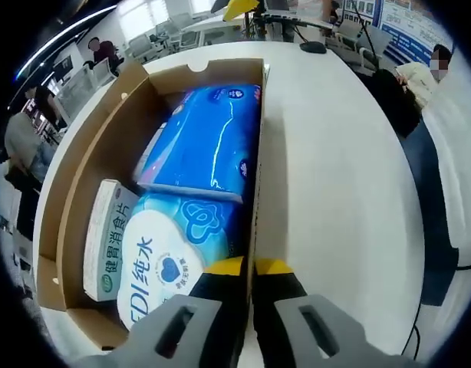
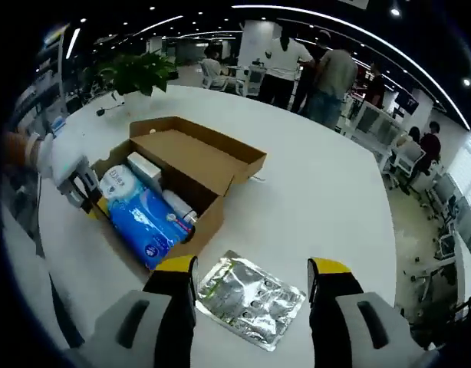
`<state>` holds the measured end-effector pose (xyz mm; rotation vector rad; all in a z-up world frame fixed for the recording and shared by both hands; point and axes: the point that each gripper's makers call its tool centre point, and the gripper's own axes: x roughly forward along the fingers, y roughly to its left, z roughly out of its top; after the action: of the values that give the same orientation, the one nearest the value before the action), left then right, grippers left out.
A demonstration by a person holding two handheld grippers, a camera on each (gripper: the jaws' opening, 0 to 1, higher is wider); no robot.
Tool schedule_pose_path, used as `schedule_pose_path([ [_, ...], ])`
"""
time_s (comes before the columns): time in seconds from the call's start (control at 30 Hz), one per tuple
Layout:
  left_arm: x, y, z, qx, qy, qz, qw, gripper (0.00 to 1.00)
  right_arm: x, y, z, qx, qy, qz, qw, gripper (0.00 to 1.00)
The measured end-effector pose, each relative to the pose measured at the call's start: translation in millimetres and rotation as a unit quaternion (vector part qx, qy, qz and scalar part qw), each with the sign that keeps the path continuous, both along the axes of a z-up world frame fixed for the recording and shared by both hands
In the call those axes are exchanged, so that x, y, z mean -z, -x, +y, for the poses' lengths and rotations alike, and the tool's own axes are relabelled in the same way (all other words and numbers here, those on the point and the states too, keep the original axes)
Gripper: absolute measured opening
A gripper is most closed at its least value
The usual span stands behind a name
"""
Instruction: Operate the shoe box by opening the lid, removing the specified soft item, and placing it in the target area until the item is outside and the box remains undamaged.
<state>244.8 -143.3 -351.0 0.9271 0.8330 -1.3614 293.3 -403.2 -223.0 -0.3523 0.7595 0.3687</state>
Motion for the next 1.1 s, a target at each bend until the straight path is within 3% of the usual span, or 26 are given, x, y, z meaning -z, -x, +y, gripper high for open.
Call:
schedule_pose_path([
  [0.27,1.5,-0.3,3,0.005,-0.020,-0.001,0.9998,0.01,-10.4,-18,35,-0.098,-0.021,-0.001,0.9950,0.56],
  [0.43,2.4,-0.3,4,0.002,-0.035,-0.006,0.9994,0.01,-14.1,-22,48,-0.139,-0.005,-0.002,0.9903,0.56],
  [0.57,2.9,-2.3,6,0.008,-0.042,-0.001,0.9991,0.01,-4.2,-21,69,-0.190,-0.012,0.025,0.9814,0.58],
  [0.63,2.6,-2.6,5,0.009,-0.042,-0.002,0.9991,0.01,3.3,-22,76,-0.212,0.005,0.033,0.9767,0.58],
  [0.83,2.3,-3.7,4,0.009,-0.038,-0.006,0.9992,0.01,20.6,-14,108,-0.296,0.044,0.074,0.9515,0.57],
  [0.9,2.0,-4.1,3,0.012,-0.037,-0.006,0.9992,0.01,23.5,-10,118,-0.331,0.058,0.083,0.9381,0.57],
  [1.03,1.0,-3.7,2,0.013,-0.035,-0.007,0.9993,0.01,27.1,-9,131,-0.353,0.062,0.095,0.9287,0.59],
  [1.1,0.3,-3.9,1,0.012,-0.034,-0.007,0.9993,0.01,34.7,-5,133,-0.368,0.071,0.111,0.9203,0.60],
])
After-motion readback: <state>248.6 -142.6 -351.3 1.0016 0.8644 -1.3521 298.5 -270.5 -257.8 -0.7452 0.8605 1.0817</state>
